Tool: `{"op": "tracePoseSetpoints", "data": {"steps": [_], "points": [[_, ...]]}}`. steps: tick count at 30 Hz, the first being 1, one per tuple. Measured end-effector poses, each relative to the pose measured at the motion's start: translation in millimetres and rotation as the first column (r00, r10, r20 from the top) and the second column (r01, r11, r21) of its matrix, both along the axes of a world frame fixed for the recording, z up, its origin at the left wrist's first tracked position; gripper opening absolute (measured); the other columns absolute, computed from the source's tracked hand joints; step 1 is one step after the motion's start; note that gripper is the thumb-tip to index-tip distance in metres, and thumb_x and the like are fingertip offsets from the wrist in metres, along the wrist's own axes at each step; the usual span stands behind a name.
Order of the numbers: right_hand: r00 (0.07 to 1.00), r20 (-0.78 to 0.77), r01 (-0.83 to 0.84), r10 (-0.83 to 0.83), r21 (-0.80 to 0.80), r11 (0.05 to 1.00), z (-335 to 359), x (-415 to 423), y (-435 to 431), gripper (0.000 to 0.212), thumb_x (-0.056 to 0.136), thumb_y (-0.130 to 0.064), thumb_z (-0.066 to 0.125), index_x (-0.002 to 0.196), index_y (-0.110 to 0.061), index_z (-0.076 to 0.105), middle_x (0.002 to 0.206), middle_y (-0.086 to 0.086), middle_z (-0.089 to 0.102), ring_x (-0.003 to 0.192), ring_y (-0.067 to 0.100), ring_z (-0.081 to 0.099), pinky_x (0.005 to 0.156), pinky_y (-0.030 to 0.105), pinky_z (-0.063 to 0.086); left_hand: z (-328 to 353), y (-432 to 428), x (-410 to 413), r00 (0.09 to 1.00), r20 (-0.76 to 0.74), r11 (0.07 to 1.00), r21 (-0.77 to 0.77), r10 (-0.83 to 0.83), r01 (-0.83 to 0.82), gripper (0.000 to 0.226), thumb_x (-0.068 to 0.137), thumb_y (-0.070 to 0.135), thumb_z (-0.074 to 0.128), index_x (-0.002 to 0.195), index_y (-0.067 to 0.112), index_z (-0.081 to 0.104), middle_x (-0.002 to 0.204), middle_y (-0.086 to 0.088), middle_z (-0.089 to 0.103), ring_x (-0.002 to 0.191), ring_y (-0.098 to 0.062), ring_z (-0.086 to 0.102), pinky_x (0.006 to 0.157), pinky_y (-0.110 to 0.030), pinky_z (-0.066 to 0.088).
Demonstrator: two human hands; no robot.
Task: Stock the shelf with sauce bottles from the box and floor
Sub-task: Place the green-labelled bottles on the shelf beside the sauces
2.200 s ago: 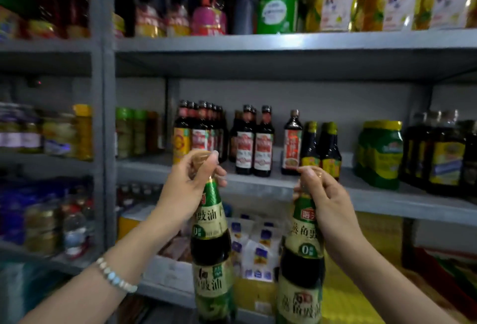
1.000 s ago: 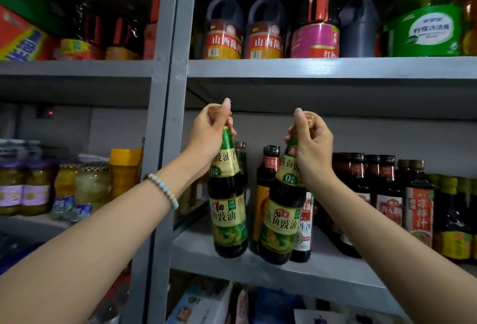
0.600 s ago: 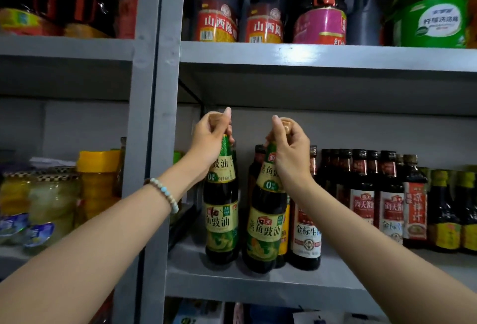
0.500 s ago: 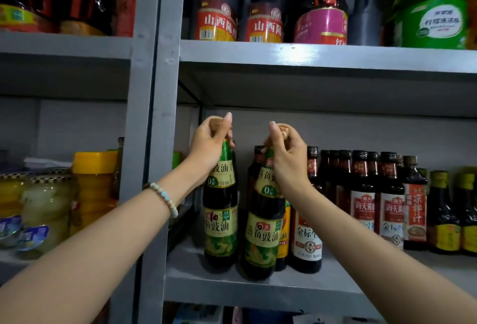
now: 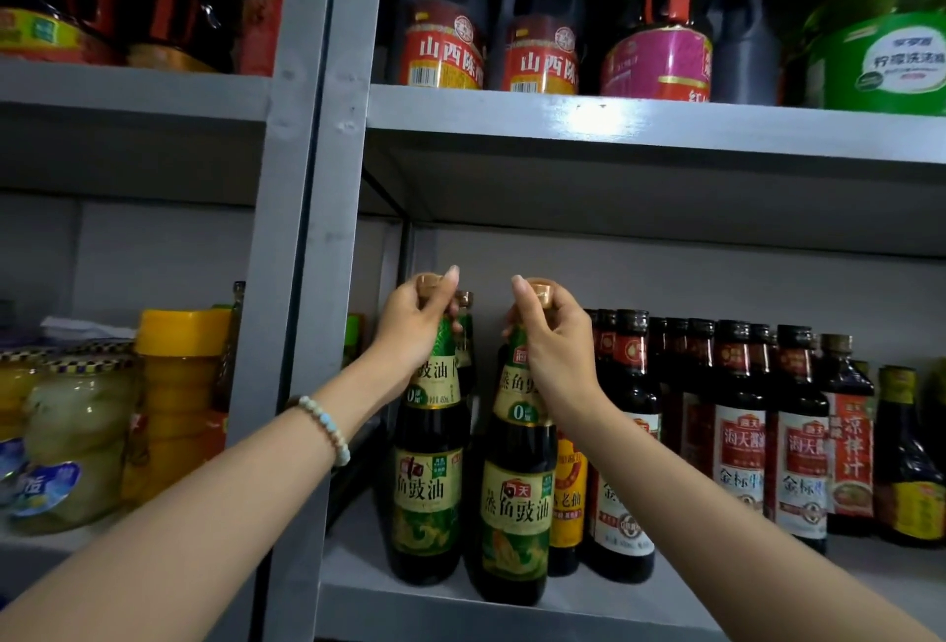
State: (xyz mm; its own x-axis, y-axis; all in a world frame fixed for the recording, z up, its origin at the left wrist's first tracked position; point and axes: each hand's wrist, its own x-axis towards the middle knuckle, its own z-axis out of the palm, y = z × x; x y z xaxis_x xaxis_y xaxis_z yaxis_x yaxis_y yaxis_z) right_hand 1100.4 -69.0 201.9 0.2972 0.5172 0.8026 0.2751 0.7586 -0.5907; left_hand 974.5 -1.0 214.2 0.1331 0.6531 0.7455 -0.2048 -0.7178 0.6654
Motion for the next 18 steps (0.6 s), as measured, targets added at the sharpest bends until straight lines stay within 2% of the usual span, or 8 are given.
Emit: {"op": "tracePoseSetpoints", "data": {"steps": [4,7,9,11,14,16,18], "points": [[0.999,0.053,0.007,-0.006,-0.014,1.0,-1.2,7.3,3.4,0.027,0.088,-0.029,0.062,0.112,-0.021,0.055,0.093,0.008,0.065,0.082,0.019,0.065,0.075,0.032,0.055,-0.7,3.9,0.9,1.0,-0.028,1.0,0.011,0.012,-0.011,0.03,0.091,0.042,0.051,0.074,0.017,0.053,0.066,0.006,0.057,0.056,-0.002,0.058,0.06,-0.013,0.047],[0.978,0.183,0.098,-0.103,0.04,0.994,-4.3,12.7,3.6,0.026,0.086,-0.025,0.066,0.109,-0.024,0.053,0.094,0.006,0.061,0.085,0.02,0.062,0.072,0.022,0.053,-4.4,3.6,9.1,0.998,-0.048,0.999,0.043,-0.03,0.032,0.028,0.09,0.041,0.054,0.076,0.016,0.055,0.067,0.006,0.058,0.056,-0.002,0.06,0.064,-0.016,0.049],[0.973,0.213,0.078,-0.086,0.045,0.996,-5.9,16.4,4.0,0.028,0.085,-0.024,0.068,0.108,-0.026,0.052,0.095,0.007,0.061,0.085,0.021,0.062,0.071,0.021,0.052,-7.6,3.8,11.2,0.998,-0.048,0.998,0.041,-0.039,0.041,0.027,0.089,0.043,0.054,0.082,0.016,0.057,0.071,0.005,0.06,0.061,-0.004,0.062,0.072,-0.024,0.051],[0.97,0.236,0.058,-0.065,0.037,0.998,-5.8,19.2,3.0,0.029,0.084,-0.025,0.069,0.106,-0.03,0.051,0.096,0.009,0.061,0.087,0.022,0.063,0.071,0.021,0.053,-12.0,3.8,8.1,0.998,-0.05,0.998,0.036,-0.041,0.043,0.03,0.085,0.047,0.055,0.09,0.018,0.059,0.078,0.004,0.064,0.069,-0.006,0.065,0.077,-0.026,0.052],[0.966,0.257,0.024,-0.032,0.034,0.999,-4.8,21.4,1.3,0.029,0.084,-0.028,0.068,0.106,-0.033,0.05,0.097,0.01,0.061,0.089,0.023,0.064,0.073,0.026,0.054,-25.6,0.1,2.0,0.996,-0.08,0.999,0.028,-0.032,0.034,0.046,0.074,0.056,0.056,0.106,0.022,0.059,0.093,0.005,0.069,0.082,-0.001,0.066,0.079,-0.025,0.051],[0.967,0.254,-0.01,0.004,0.023,1.0,-5.6,22.0,1.1,0.028,0.084,-0.03,0.067,0.105,-0.035,0.05,0.098,0.012,0.061,0.089,0.025,0.065,0.074,0.03,0.056,-40.6,-2.8,-2.1,0.992,-0.124,1.0,-0.017,-0.008,0.006,0.063,0.069,0.059,0.06,0.121,0.025,0.051,0.108,0.009,0.065,0.095,-0.002,0.063,0.086,-0.028,0.052],[0.97,0.243,-0.024,0.02,0.012,1.0,-6.1,21.7,1.8,0.027,0.084,-0.03,0.066,0.105,-0.036,0.05,0.099,0.014,0.062,0.09,0.026,0.065,0.074,0.031,0.056,-59.3,-5.2,-7.6,0.984,-0.177,0.999,-0.027,0.024,-0.029,0.074,0.063,0.061,0.066,0.126,0.033,0.042,0.113,0.018,0.058,0.102,0.003,0.056,0.083,-0.023,0.049]]}}
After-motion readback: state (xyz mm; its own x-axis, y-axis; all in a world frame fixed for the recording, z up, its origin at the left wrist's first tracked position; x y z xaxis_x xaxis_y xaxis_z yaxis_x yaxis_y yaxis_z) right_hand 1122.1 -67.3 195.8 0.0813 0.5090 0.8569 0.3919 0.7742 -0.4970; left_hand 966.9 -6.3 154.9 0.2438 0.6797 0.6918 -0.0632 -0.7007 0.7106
